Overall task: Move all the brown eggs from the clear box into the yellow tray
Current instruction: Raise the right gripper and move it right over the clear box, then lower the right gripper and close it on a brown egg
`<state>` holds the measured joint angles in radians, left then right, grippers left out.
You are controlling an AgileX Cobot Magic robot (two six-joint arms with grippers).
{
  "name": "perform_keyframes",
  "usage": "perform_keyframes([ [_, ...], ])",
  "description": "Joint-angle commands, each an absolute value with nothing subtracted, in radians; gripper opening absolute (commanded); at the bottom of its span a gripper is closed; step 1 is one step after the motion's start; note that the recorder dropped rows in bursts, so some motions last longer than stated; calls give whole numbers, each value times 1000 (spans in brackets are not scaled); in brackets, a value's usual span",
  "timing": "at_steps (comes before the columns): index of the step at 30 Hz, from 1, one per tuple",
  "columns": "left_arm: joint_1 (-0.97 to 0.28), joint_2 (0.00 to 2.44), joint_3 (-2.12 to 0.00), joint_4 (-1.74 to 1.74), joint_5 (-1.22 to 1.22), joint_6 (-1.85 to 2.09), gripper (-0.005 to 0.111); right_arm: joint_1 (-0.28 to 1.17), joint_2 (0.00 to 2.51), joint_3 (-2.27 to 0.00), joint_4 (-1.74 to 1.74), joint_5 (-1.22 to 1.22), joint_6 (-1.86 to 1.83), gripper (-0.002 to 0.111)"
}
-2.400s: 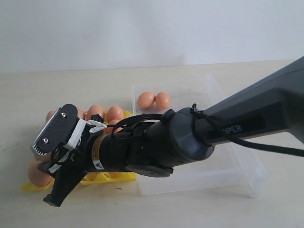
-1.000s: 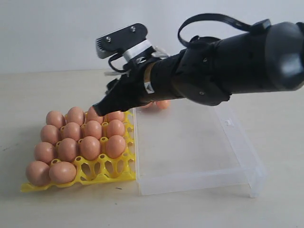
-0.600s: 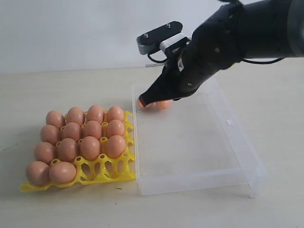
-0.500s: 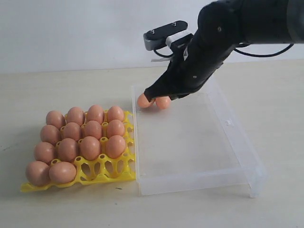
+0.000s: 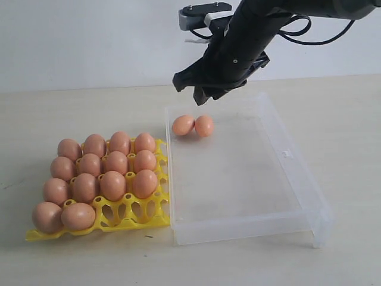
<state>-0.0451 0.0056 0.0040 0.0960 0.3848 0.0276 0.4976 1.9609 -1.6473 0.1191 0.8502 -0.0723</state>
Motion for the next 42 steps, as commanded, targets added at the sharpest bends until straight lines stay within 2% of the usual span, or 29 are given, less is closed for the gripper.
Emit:
perform_keyframes([
  [1,-50,0,0,95,379,23,0,493,1993,-1674,116,892,-60,47],
  [11,-50,0,0,95,379,23,0,493,2071,-1674,16,868,28,48],
  [34,-50,0,0,95,379,23,0,493,2193,-1674,-16,517,187,48],
  [42,-50,0,0,95,379,23,0,485,2253,-1764,-66,515,215,48],
])
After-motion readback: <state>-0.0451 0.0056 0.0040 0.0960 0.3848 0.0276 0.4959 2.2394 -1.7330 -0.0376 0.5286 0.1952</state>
